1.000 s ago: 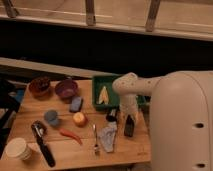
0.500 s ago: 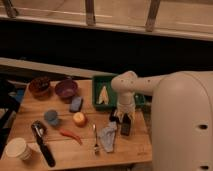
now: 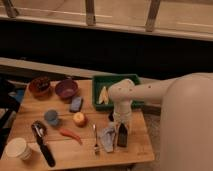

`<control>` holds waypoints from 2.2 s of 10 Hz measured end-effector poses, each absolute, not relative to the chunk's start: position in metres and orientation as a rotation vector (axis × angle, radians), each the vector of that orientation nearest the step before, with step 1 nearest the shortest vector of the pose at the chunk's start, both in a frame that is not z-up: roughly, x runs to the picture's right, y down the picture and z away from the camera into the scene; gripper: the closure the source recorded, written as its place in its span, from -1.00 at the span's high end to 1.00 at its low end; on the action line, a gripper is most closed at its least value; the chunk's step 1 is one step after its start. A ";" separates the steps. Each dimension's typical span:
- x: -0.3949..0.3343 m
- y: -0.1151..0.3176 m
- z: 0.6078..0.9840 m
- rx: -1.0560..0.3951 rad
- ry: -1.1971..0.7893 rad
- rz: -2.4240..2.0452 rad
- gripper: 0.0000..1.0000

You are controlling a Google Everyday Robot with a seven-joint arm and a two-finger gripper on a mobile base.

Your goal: Wipe table surface with eraser

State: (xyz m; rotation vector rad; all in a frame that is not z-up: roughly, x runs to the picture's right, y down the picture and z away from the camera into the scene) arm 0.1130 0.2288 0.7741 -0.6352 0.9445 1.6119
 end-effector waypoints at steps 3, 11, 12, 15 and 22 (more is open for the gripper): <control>0.147 0.218 0.786 -0.574 1.003 1.663 -1.00; 0.141 0.177 0.824 -0.611 0.941 1.640 -1.00; 0.127 0.186 0.817 -0.631 0.927 1.613 -1.00; 0.103 0.227 0.786 -0.669 0.935 1.568 -1.00; 0.120 0.221 0.774 -0.641 0.930 1.632 -1.00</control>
